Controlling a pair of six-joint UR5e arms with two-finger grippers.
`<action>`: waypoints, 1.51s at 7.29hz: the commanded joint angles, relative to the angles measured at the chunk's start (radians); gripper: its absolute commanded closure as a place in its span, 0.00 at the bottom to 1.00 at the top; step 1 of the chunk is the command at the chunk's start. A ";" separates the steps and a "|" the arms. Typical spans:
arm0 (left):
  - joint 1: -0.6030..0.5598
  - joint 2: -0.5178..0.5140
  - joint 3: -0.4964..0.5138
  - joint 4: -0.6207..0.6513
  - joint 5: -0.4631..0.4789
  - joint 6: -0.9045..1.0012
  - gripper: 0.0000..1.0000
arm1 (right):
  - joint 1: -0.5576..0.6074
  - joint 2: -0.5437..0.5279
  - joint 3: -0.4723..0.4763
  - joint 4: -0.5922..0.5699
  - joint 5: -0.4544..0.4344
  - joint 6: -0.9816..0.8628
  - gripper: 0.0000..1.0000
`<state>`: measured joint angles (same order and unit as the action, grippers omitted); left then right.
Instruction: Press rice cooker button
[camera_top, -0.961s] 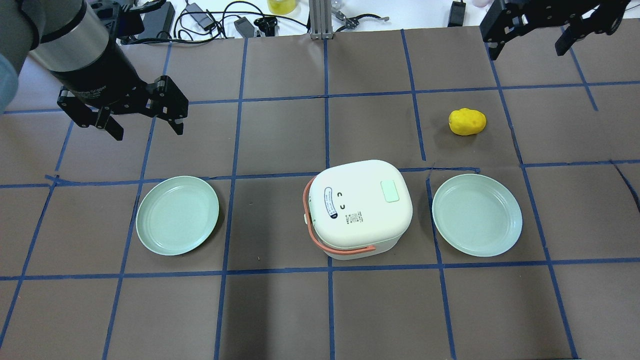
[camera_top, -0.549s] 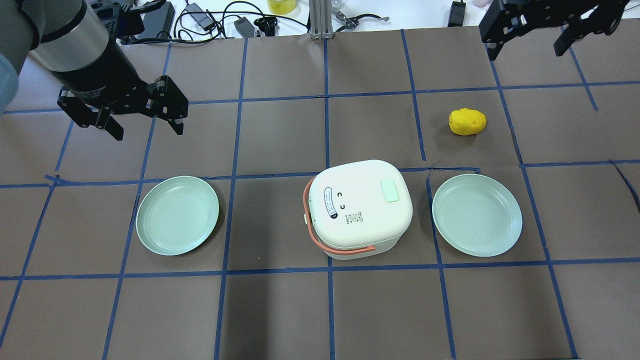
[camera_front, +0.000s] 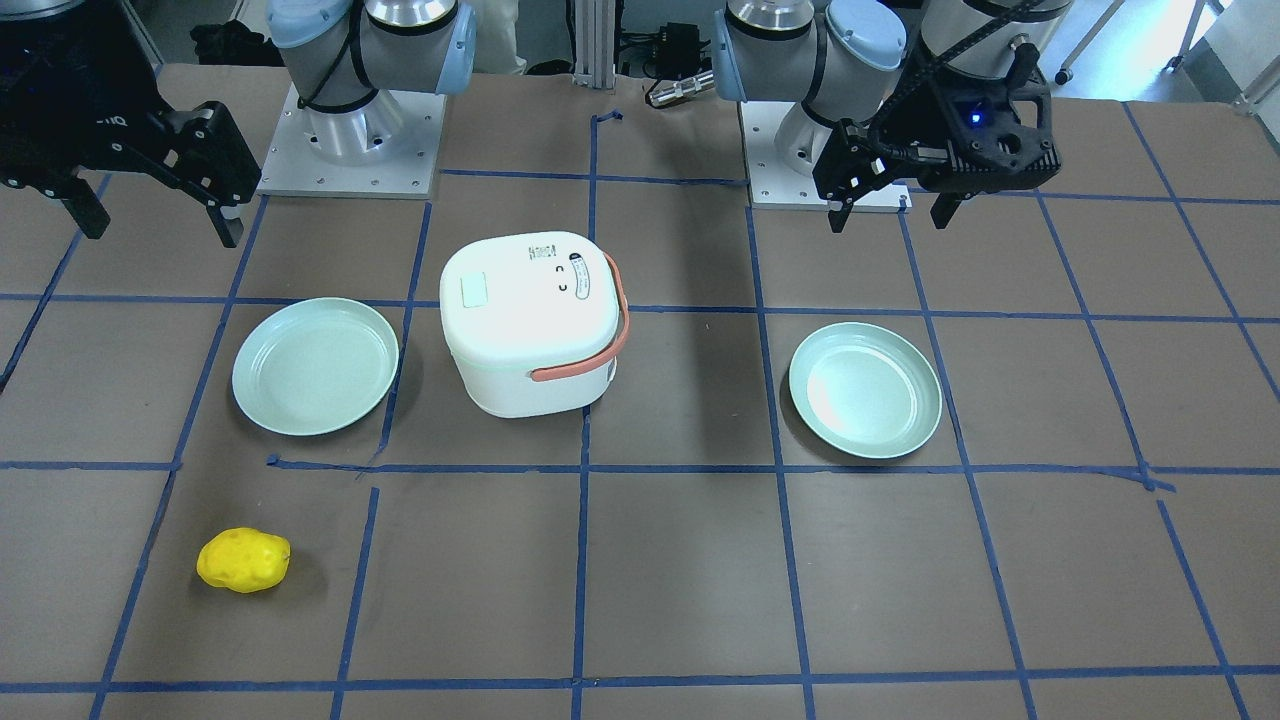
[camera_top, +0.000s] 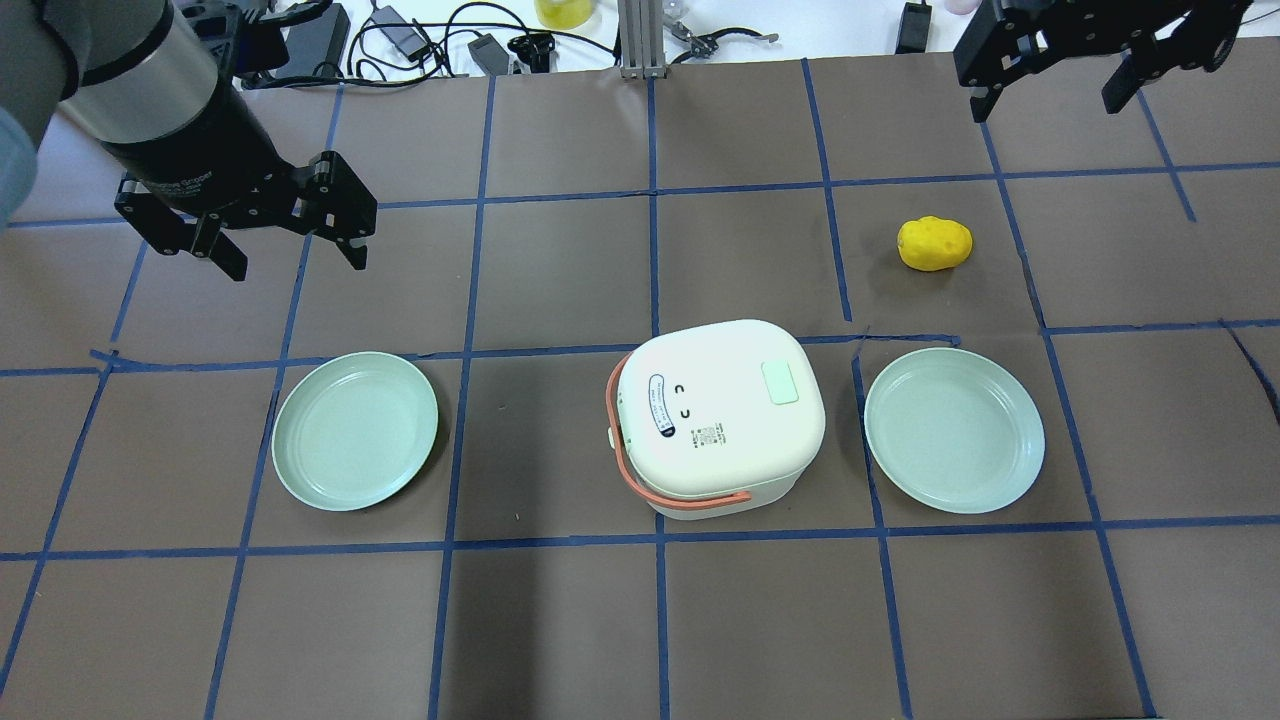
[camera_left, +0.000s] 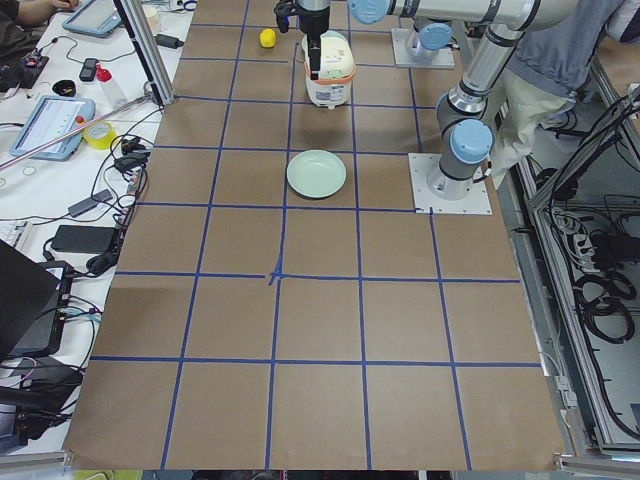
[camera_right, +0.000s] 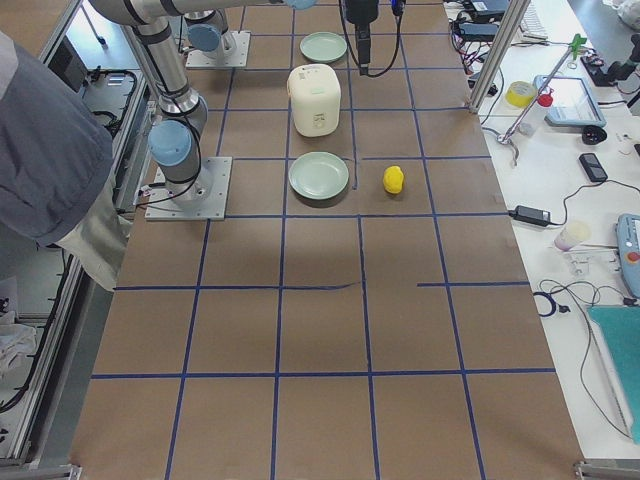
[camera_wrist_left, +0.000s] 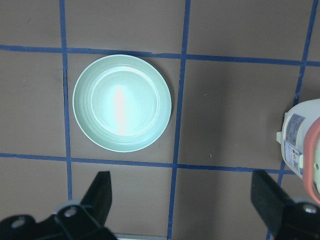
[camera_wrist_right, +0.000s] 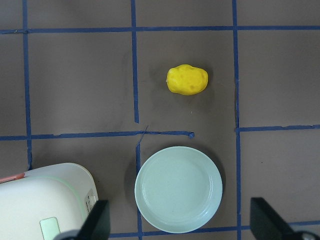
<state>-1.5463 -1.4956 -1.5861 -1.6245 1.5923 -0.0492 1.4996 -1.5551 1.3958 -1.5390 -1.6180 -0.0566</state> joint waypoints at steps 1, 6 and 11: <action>0.000 0.000 0.000 0.000 0.000 0.000 0.00 | 0.002 0.000 0.014 0.020 0.000 0.001 0.00; 0.000 0.000 0.000 0.000 0.000 0.000 0.00 | 0.010 0.000 0.020 0.045 0.000 0.011 0.00; 0.000 0.000 0.000 0.000 0.000 0.000 0.00 | 0.022 0.000 0.034 0.051 0.001 0.012 0.72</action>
<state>-1.5463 -1.4957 -1.5861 -1.6245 1.5923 -0.0495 1.5124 -1.5548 1.4229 -1.4926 -1.6174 -0.0456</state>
